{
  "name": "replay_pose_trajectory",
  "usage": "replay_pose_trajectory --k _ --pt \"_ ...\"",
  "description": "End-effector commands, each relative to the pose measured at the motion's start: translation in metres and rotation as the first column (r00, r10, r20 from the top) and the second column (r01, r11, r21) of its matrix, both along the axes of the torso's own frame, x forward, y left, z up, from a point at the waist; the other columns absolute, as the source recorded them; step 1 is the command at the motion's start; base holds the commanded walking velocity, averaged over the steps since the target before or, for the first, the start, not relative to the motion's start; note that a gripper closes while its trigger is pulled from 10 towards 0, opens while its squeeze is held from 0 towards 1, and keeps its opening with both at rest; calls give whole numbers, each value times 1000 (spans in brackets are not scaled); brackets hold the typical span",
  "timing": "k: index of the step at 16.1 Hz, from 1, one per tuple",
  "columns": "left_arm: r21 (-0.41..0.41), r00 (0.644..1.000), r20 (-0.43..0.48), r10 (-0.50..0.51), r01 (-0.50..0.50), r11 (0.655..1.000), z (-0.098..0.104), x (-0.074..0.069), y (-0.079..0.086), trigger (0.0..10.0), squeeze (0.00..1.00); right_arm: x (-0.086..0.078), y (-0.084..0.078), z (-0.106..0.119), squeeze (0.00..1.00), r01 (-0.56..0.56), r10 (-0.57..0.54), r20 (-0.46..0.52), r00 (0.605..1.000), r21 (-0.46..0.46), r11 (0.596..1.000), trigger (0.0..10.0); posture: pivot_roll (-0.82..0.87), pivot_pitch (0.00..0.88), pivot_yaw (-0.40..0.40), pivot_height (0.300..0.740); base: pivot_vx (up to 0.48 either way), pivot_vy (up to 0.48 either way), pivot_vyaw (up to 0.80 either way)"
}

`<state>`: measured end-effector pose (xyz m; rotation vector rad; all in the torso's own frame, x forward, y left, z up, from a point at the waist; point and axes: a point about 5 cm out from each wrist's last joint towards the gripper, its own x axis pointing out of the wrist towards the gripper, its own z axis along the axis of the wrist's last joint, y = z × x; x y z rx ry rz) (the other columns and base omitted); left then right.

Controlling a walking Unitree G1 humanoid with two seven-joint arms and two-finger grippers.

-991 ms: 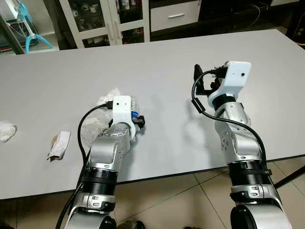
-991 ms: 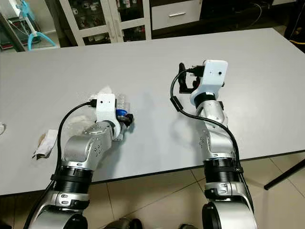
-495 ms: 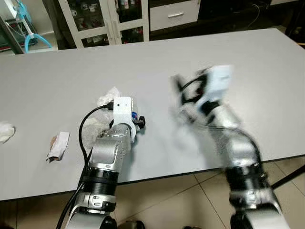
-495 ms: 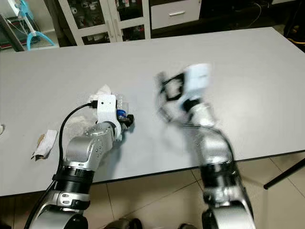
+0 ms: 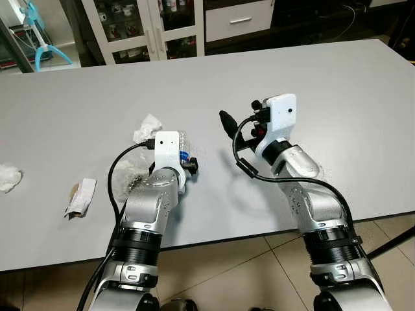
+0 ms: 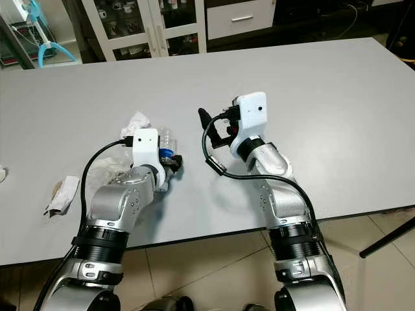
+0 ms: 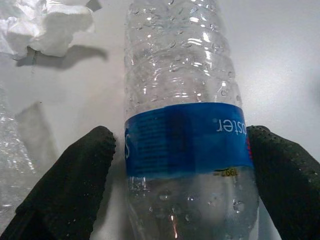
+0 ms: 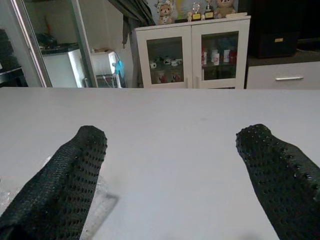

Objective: Picking trash to rubbish bin

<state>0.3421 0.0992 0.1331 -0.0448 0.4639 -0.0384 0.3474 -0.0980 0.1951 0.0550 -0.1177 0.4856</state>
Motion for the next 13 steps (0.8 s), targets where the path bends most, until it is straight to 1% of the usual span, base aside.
replay_pose_trajectory --k 1,5,9,10,11,12,13 --pt "4 1000 -4 -12 12 1000 -1 0 -1 10000 0 -3 2 3 0 -19 19 8 1000 0 1000 10000 -62 82 68 740 0 0 0" --pt "3 1000 -4 -11 11 1000 -1 0 -1 10000 0 -6 6 1 0 -52 52 3 999 -7 999 10000 -58 86 66 740 0 0 0" --pt "1 1000 -3 -8 8 1000 -1 0 -1 10000 0 -6 7 1 0 -59 59 0 998 -11 998 10000 -56 90 64 740 0 0 0" --pt "1 1000 -2 -9 9 1000 -1 0 -1 9059 0 -6 6 1 0 -59 59 -2 998 -11 998 10000 -55 91 64 740 0 0 0" --pt "0 1000 -1 -10 10 1000 -1 0 -1 3647 0 -6 7 1 0 -59 59 -2 998 -12 998 10000 -55 93 64 740 0 0 0" --pt "0 1000 0 -10 10 1000 0 1 -1 1333 0 -6 7 0 0 -59 59 -3 998 -13 998 10000 -54 93 64 740 0 0 0" --pt "0 1000 1 -10 10 1000 -1 1 -1 0 0 -6 7 0 0 -60 60 -4 998 -13 998 10000 -54 93 63 740 0 0 0"
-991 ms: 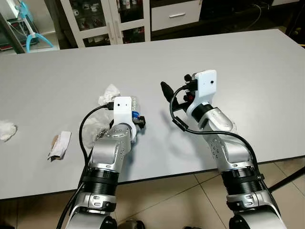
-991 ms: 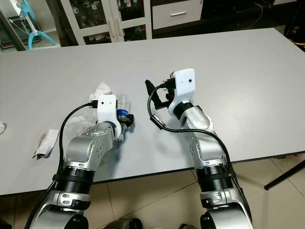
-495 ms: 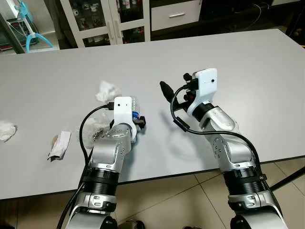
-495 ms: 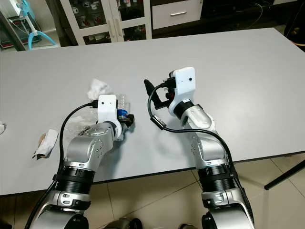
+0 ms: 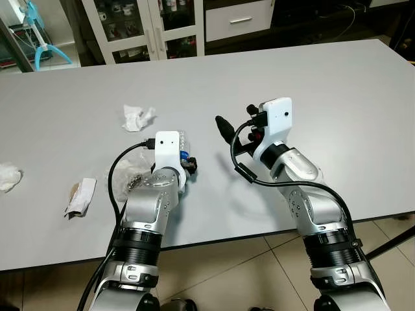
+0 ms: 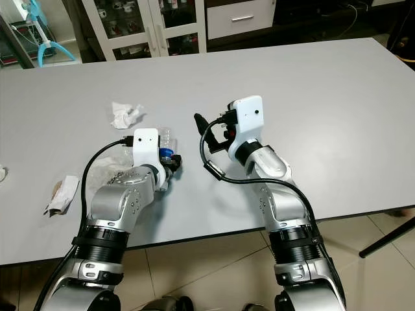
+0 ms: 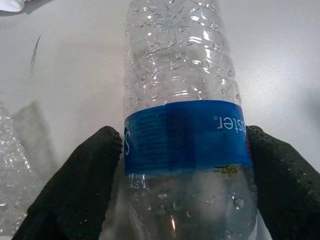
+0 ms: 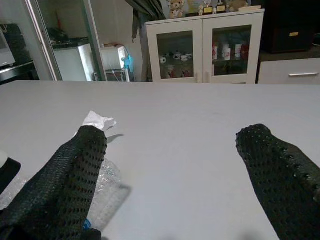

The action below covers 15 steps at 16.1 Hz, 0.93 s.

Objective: Picking trash to rubbish bin

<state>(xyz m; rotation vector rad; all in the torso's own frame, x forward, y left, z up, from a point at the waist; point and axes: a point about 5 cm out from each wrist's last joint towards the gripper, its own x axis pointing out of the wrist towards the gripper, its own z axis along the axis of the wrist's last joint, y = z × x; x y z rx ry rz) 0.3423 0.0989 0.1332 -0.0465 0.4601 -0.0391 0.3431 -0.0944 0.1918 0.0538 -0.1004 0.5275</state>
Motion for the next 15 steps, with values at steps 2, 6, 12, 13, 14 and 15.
replay_pose_trajectory --k 2,6,12,13,14,15 --pt "2 1000 -3 -10 10 1000 -1 0 -1 0 0 -2 4 3 0 -19 19 11 1000 -5 1000 10000 -53 94 65 740 0 0 0" --pt "2 1000 1 -13 13 1000 0 1 -1 0 0 -2 5 3 0 -23 23 11 1000 -3 1000 10000 -53 94 66 740 0 0 0" --pt "2 1000 4 -16 16 1000 2 1 -1 0 0 -2 5 3 0 -22 22 10 1000 -2 1000 10000 -53 94 68 740 0 0 0" --pt "2 1000 5 -16 16 1000 2 1 -1 2941 0 -2 5 3 0 -22 22 10 1000 -2 1000 10000 -53 94 68 740 0 0 0" --pt "8 1000 17 -21 21 1000 3 1 -2 10000 0 -2 5 3 0 -21 21 10 1000 -1 1000 10000 -53 92 68 740 0 0 0" --pt "27 991 128 -32 29 999 19 5 -4 10000 0 -2 5 3 0 -21 21 12 1000 0 1000 10000 -54 90 68 740 0 0 0"
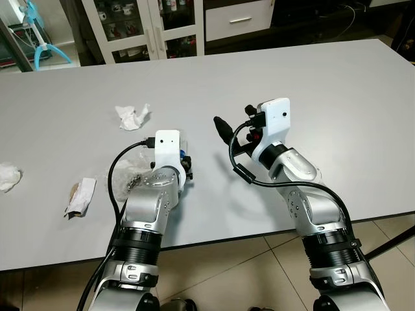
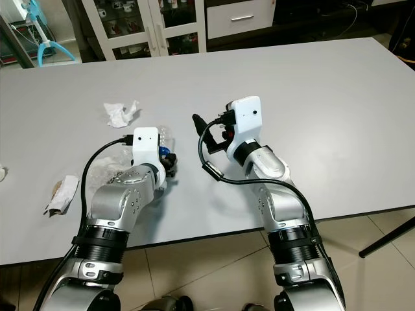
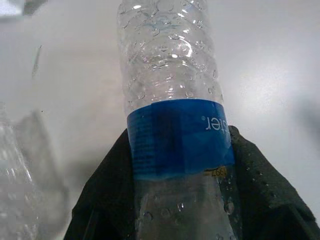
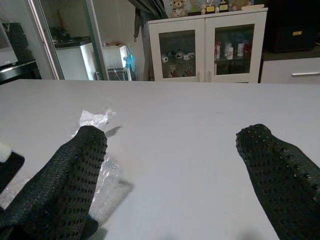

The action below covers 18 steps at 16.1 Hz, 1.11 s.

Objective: Picking trash to rubbish bin

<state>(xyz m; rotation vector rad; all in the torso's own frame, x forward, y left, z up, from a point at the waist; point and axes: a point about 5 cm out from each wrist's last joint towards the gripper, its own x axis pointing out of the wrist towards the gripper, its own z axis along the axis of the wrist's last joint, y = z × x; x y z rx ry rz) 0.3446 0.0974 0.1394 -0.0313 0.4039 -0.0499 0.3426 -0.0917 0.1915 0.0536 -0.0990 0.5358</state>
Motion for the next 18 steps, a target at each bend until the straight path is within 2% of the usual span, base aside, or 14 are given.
replay_pose_trajectory --k 1,2,3,4,6,7,8,9,10,12,13,15,17,18 --pt "19 992 123 -23 21 1000 20 4 -4 10000 0 -2 3 3 0 -13 13 14 1000 2 1000 10000 -54 90 68 740 0 0 0" --pt "23 958 287 -23 17 1000 46 8 -4 10000 0 -2 2 4 0 -9 9 17 1000 5 1000 10000 -51 88 68 740 0 0 0" --pt "36 933 360 -28 16 999 58 9 -4 10000 0 -1 2 4 0 -6 6 18 1000 7 1000 10000 -50 89 68 740 0 0 0" --pt "84 885 462 -55 18 996 72 9 -4 10000 0 0 1 4 0 3 -3 20 1000 10 1000 10000 -51 86 68 740 0 0 0" --pt "132 852 518 -80 13 991 78 9 -4 10000 0 1 0 5 0 14 -14 24 1000 14 1000 10000 -52 83 68 740 0 0 0" --pt "132 852 518 -80 13 991 78 9 -4 10000 0 1 0 5 0 14 -14 24 1000 14 1000 10000 -52 83 68 740 0 0 0" --pt "199 804 584 -108 -13 980 85 7 -4 10000 0 2 -3 6 0 39 -40 34 999 22 999 10000 -54 76 69 740 0 0 0" --pt "212 782 613 -111 -27 977 88 5 -4 10000 0 3 -4 7 0 59 -60 41 997 27 998 10000 -54 75 69 740 0 0 0" --pt "224 738 669 -89 -86 971 93 3 0 10000 0 6 -10 11 0 110 -113 65 991 48 993 10000 -59 69 71 740 0 0 0" --pt "222 696 715 -62 -143 964 95 2 7 10000 0 8 -17 19 0 178 -186 105 977 83 981 10000 -61 62 70 740 0 0 0" --pt "212 688 724 -48 -156 965 95 2 10 10000 0 9 -22 22 0 218 -230 125 965 101 971 10000 -62 56 70 740 0 0 0" --pt "195 678 734 -24 -177 965 85 1 20 10000 0 12 -41 30 0 351 -379 168 910 170 921 10000 -61 46 68 740 0 0 0" --pt "172 684 730 0 -184 968 77 1 28 10000 0 10 -54 32 0 424 -457 202 866 186 886 10000 -62 38 66 740 0 0 0" --pt "170 674 739 -2 -184 968 76 0 31 10000 0 10 -61 30 0 463 -501 196 843 210 861 10000 -59 30 65 740 0 0 0"
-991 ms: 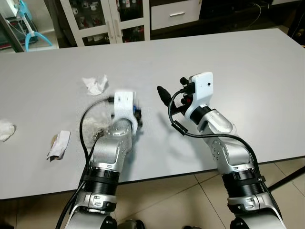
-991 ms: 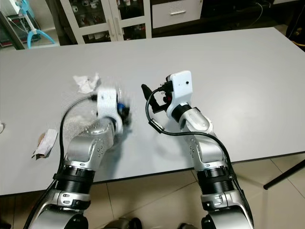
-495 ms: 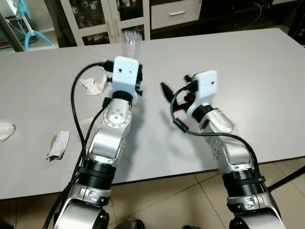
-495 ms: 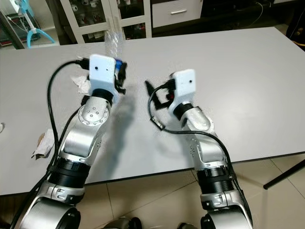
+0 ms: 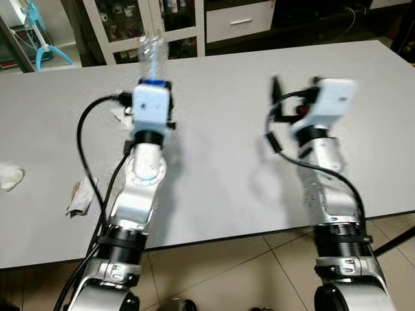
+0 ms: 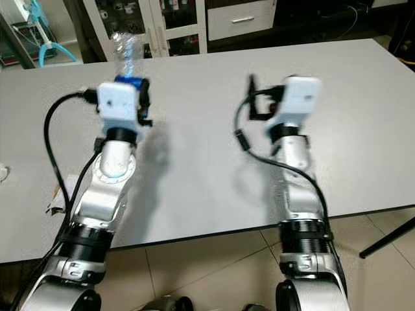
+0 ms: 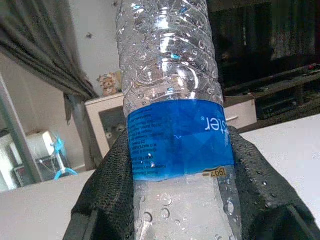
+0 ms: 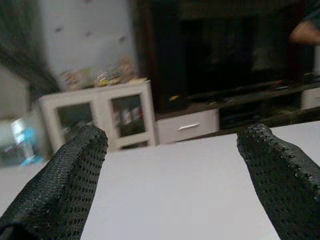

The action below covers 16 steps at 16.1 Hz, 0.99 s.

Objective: Picking trash to rubbish bin

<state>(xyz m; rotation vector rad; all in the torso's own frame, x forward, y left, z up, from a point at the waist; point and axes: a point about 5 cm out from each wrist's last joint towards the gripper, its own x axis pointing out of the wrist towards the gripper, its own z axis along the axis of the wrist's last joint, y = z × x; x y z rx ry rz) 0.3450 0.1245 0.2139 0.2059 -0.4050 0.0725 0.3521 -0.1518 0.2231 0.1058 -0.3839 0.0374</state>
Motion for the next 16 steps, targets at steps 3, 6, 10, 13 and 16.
replay_pose_trajectory --k 3,6,10,13,16 --pt "16 998 55 -6 5 1000 -2 -5 12 10000 0 -4 -18 -4 0 112 -112 34 993 23 993 10000 -64 15 69 740 0 0 0" --pt "94 999 51 -19 14 995 -12 -7 15 10000 0 -4 -23 -8 0 136 -136 34 990 15 991 10000 -67 3 69 740 0 0 0" --pt "110 999 -51 -18 23 994 -49 -16 20 10000 0 -6 -25 -17 0 144 -144 18 989 6 990 10000 -68 0 66 740 0 0 0" --pt "112 999 -51 0 6 994 -53 -19 27 10000 0 -7 -25 -24 0 138 -138 2 990 -3 990 10000 -63 0 59 740 0 0 0" --pt "109 999 -33 1 3 994 -49 -15 26 10000 0 -6 -23 -29 0 113 -113 -20 993 -20 993 10000 -61 0 44 740 0 0 0"
